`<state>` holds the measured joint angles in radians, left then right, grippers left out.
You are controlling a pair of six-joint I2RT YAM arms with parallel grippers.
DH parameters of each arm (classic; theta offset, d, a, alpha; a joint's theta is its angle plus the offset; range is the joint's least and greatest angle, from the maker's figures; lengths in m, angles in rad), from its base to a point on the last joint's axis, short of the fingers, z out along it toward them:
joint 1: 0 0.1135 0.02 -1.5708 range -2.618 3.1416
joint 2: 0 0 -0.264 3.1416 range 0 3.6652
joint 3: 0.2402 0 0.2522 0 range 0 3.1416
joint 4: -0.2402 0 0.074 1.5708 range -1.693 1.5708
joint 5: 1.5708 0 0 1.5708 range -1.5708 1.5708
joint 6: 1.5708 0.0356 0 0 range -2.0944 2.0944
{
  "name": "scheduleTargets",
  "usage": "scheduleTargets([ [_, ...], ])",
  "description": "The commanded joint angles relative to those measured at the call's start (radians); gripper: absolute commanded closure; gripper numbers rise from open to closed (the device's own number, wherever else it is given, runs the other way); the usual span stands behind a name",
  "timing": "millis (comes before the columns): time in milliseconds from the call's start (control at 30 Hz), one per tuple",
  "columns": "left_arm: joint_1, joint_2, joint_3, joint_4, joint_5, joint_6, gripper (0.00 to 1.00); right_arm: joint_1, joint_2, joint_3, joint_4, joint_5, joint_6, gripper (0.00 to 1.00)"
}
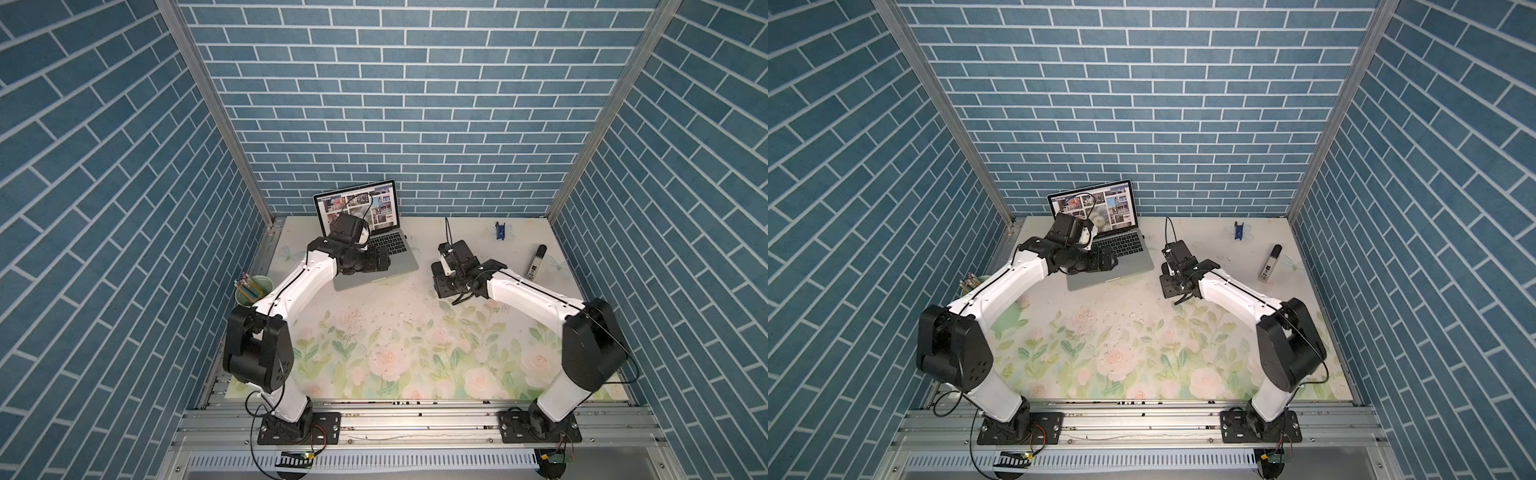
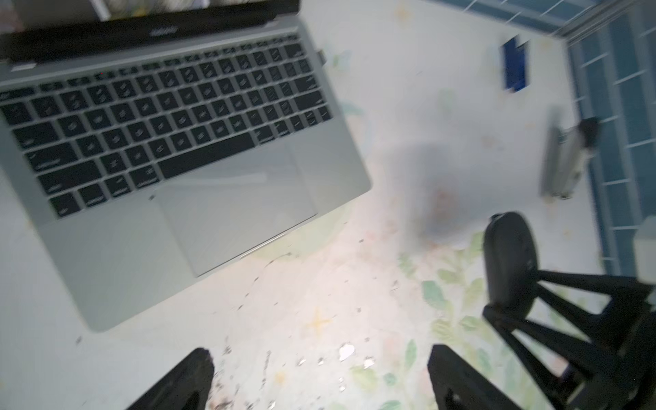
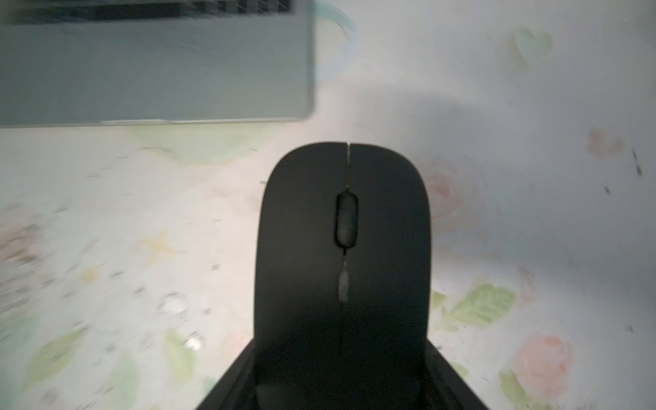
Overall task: Remove the wireless mouse receiver from the laptop
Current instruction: Pick up the mouse from the center of the board, then place the mouse at the center of the board.
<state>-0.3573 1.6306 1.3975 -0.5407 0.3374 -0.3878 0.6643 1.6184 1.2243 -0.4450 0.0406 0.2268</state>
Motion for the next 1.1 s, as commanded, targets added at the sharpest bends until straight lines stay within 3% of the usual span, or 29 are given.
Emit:
scheduleTargets([
  [0,-0.015,-0.053,-0.058,0.274,0.228,-0.122,0.00,0.007,-0.101,-0.050,0.085,-0.275,-0.188,0.52],
  [300,-0.061,-0.059,-0.206,0.590,0.314,-0.381,0.00,0.029,-0.047,0.031,0.092,-0.319,-0.211,0.52],
  [800,-0.125,-0.021,-0.233,0.588,0.300,-0.411,0.01,0.047,0.008,0.110,0.153,-0.311,-0.190,0.52],
  [1067,-0.125,-0.001,-0.232,0.607,0.298,-0.421,0.23,0.050,0.005,0.109,0.159,-0.310,-0.184,0.52],
])
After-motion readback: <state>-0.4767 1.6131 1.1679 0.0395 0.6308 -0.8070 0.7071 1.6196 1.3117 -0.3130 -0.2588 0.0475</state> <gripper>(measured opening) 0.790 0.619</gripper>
